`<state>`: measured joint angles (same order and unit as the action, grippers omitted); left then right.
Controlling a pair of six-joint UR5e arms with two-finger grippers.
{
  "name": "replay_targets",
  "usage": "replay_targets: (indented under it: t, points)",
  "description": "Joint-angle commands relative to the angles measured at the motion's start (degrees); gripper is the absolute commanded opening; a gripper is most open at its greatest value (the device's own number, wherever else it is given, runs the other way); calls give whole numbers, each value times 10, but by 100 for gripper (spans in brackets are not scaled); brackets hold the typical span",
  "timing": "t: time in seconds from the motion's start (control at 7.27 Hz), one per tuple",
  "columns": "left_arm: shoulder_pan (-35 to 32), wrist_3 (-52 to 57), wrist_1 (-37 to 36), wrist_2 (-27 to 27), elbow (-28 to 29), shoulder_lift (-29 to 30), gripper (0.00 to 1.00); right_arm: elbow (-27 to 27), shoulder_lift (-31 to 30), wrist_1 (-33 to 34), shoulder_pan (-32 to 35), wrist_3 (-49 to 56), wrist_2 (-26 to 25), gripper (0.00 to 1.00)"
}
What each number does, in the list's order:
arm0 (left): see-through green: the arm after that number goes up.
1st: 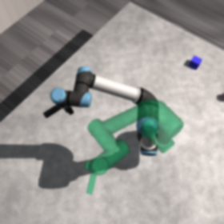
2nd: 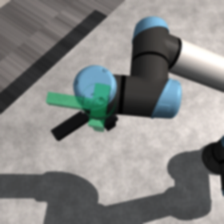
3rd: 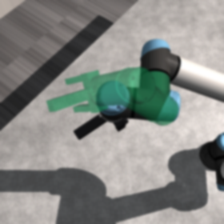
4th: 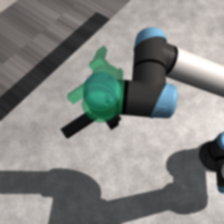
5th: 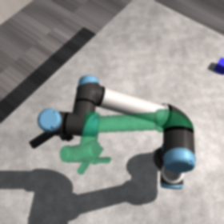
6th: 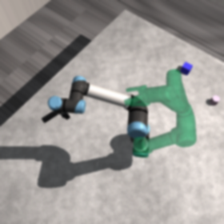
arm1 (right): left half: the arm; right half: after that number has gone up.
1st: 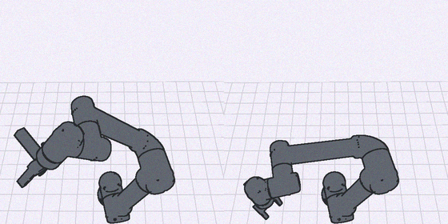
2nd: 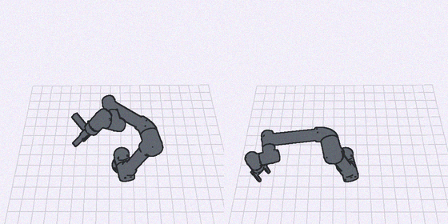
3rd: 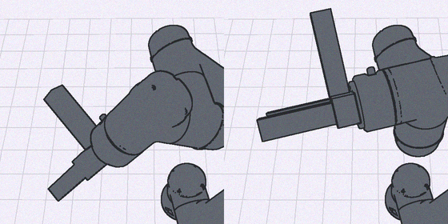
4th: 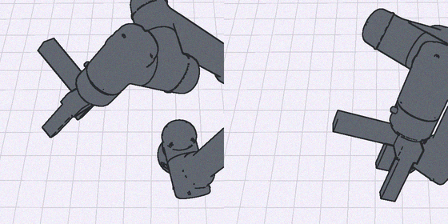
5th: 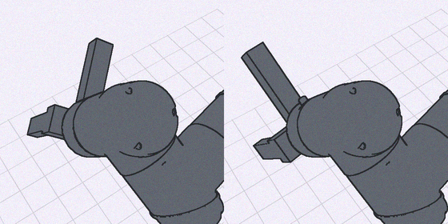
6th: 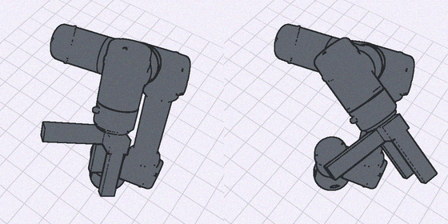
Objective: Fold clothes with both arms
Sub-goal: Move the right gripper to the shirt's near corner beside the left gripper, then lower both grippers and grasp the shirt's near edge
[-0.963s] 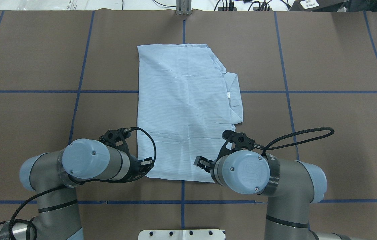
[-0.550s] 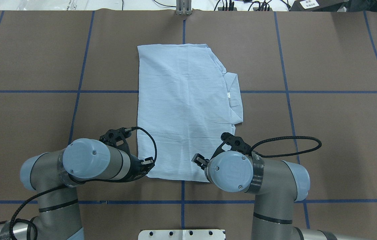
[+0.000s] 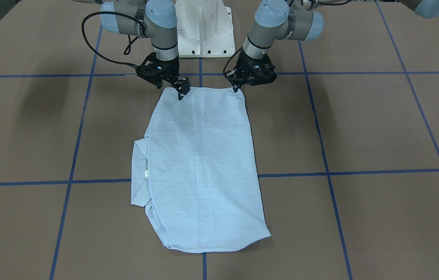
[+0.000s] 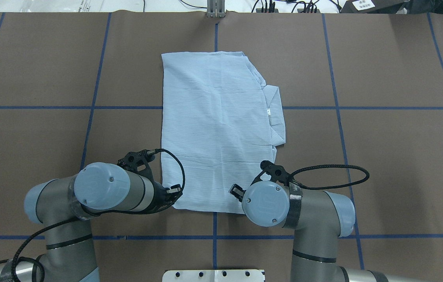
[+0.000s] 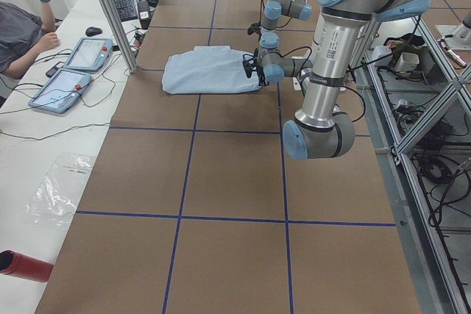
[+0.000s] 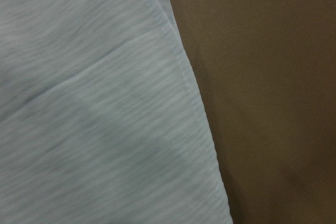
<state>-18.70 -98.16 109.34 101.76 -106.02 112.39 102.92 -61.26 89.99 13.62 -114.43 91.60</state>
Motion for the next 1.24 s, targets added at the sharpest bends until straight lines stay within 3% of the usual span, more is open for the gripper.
replay_targets:
  t: [0.0,0.41,0.83,1.1]
  points:
    - [0,1,0,-2,0,0,0,-3,0,1,-1,1,2,100]
    - [0,1,0,-2,0,-1,0,4,0,1,-1,2,5,99]
    - [0,1,0,-2,1,-1,0,4,0,1,-1,2,5,69]
    - [0,1,0,-2,5,-1,0,5,2,0,-1,2,5,37]
